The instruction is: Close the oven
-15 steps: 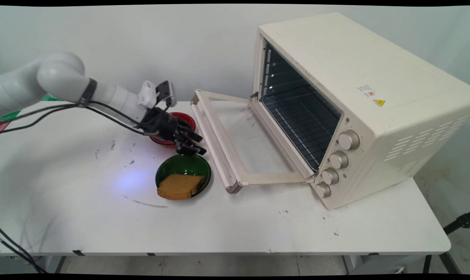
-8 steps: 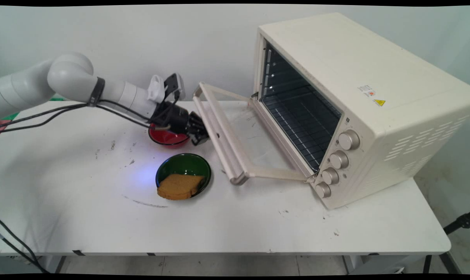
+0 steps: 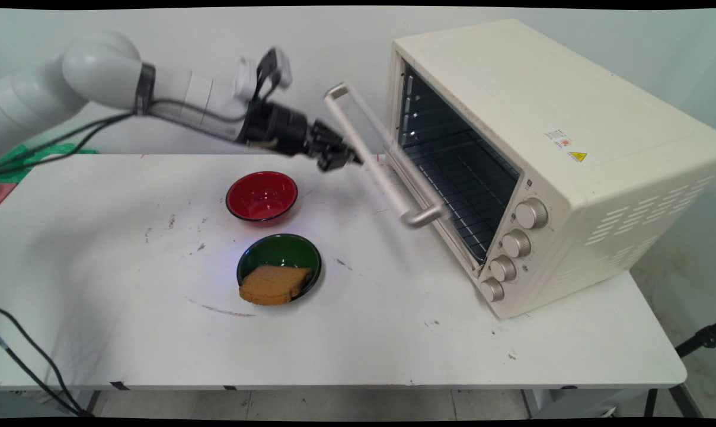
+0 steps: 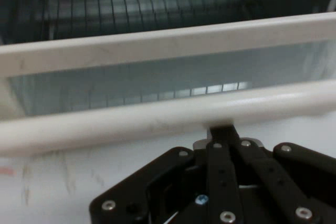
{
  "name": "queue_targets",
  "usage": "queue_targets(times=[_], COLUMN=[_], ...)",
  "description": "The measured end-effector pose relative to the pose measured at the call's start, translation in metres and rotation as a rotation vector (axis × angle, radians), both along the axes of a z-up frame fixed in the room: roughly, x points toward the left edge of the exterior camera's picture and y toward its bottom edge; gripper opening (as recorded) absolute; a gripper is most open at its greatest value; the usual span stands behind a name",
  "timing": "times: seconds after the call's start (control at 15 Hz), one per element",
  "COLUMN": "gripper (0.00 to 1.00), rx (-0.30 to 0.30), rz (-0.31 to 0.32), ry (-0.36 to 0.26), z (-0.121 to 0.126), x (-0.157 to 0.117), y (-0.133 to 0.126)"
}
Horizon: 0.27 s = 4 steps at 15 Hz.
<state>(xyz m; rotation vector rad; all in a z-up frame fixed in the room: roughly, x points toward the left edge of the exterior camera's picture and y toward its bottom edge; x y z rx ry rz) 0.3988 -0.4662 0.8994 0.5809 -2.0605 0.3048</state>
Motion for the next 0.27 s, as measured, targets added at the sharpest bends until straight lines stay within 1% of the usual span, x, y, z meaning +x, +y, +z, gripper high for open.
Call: queue_targets(times=[0.13,0.27], gripper=[0.00,0.00], rx=[-0.016,-0.027], rz=[-0.005,-0.018], ry=[0.029,0.042], z=[0.020,0.038], x=[-0.007,-0.011], y=[-0.005,-0.009])
